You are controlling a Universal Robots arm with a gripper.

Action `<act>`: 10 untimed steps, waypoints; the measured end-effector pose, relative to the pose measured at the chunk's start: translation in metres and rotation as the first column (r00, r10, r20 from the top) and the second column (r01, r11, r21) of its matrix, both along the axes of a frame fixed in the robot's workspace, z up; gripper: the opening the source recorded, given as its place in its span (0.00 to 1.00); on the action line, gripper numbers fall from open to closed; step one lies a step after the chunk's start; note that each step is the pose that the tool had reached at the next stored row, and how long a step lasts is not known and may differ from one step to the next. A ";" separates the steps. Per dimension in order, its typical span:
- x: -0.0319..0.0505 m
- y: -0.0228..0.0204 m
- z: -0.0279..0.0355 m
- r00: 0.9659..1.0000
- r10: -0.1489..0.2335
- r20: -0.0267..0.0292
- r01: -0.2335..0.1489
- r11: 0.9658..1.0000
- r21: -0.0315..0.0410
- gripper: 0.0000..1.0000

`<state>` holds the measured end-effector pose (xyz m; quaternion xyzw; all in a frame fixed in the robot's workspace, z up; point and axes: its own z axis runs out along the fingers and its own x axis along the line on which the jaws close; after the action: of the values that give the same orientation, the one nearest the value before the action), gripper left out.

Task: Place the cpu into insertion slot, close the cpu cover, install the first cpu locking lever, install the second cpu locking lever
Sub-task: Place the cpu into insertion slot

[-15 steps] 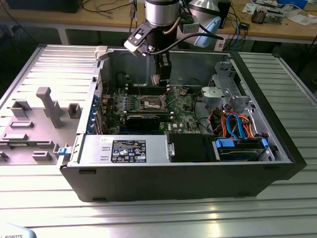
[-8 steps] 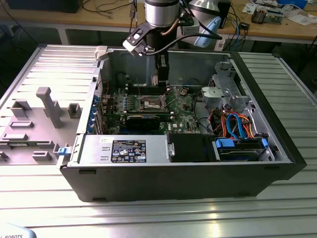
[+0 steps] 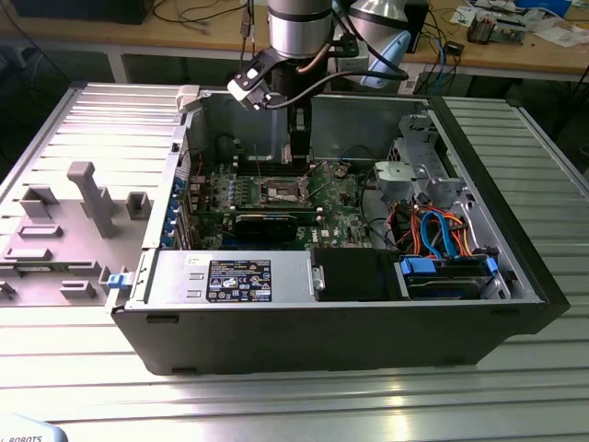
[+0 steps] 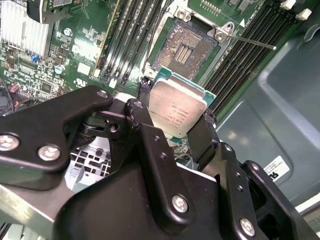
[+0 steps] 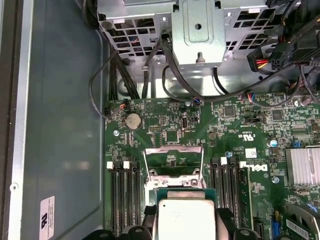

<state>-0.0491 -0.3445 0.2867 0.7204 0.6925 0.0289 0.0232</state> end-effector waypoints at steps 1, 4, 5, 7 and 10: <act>0.0000 0.0000 -0.0002 1.000 0.000 0.000 0.000 1.000 0.000 0.54; 0.0000 0.0000 -0.0007 1.000 0.000 0.000 0.000 1.000 0.000 0.54; 0.0000 0.0000 -0.0009 1.000 0.000 0.000 0.000 1.000 0.000 0.54; 0.0000 0.0000 -0.0019 1.000 0.000 0.000 0.000 1.000 0.000 0.54; 0.0000 0.0000 -0.0034 1.000 0.000 0.000 0.000 1.000 0.000 0.54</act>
<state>-0.0491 -0.3445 0.2834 0.7204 0.6926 0.0289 0.0232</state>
